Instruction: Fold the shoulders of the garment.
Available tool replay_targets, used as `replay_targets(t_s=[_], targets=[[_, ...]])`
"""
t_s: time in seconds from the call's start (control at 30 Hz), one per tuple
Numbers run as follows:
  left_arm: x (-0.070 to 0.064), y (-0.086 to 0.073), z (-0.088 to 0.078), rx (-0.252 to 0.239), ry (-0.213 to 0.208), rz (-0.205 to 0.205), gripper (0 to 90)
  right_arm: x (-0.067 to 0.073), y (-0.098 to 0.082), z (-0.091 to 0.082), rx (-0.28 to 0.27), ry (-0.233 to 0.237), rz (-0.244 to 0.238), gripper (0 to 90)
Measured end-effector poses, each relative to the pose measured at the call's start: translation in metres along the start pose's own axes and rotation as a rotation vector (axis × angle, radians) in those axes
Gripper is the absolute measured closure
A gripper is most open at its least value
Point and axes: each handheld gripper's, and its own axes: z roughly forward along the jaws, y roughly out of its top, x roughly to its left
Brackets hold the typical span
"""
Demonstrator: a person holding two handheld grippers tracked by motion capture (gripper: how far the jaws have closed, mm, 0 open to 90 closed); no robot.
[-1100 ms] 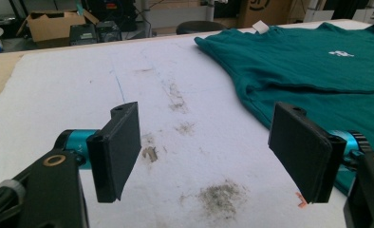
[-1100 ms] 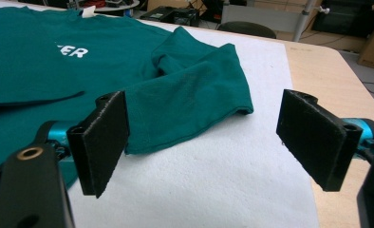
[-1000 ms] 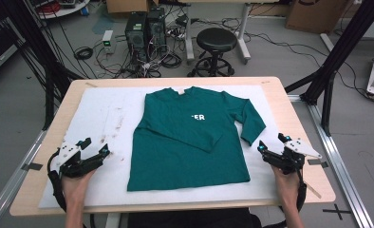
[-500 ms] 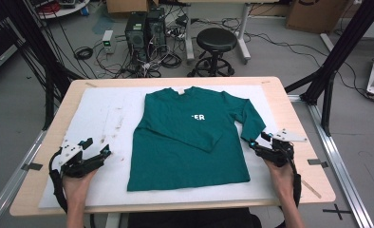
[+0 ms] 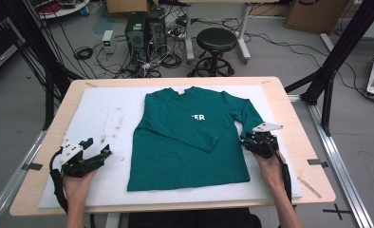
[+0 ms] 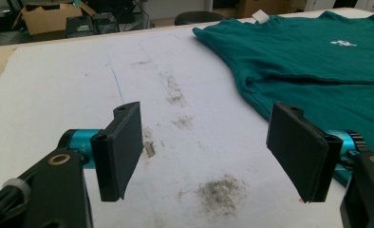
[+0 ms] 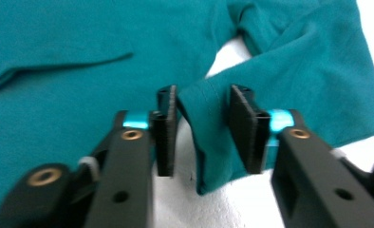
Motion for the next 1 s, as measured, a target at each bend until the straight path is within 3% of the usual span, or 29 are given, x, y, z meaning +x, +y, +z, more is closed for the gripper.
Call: replay_targets(t_s=[0.1,0.33,0.43,0.63,0.83,1.0], targets=[[0.0,0.0,0.0,0.0,-0.001,-0.001,28.0,-0.003,0.001,0.0,0.008,0.008,0.012,85.1],[0.0,0.0,0.0,0.004,0.001,0.0,28.1,-0.01,0.005,-0.011,-0.058,0.032,0.061,87.0],[0.0,0.0,0.001,0.004,0.0,0.002,28.1,-0.012,0.006,-0.02,-0.09,0.069,0.093,87.0],[0.0,0.0,0.001,0.006,0.001,0.006,28.0,-0.008,0.017,-0.031,-0.133,0.109,0.099,87.0],[0.0,0.0,0.001,0.009,0.0,0.005,28.1,0.012,0.04,-0.043,-0.176,0.172,0.078,87.0],[0.0,0.0,0.001,0.008,-0.001,0.007,28.0,0.035,0.056,-0.037,-0.178,0.213,0.048,86.9]])
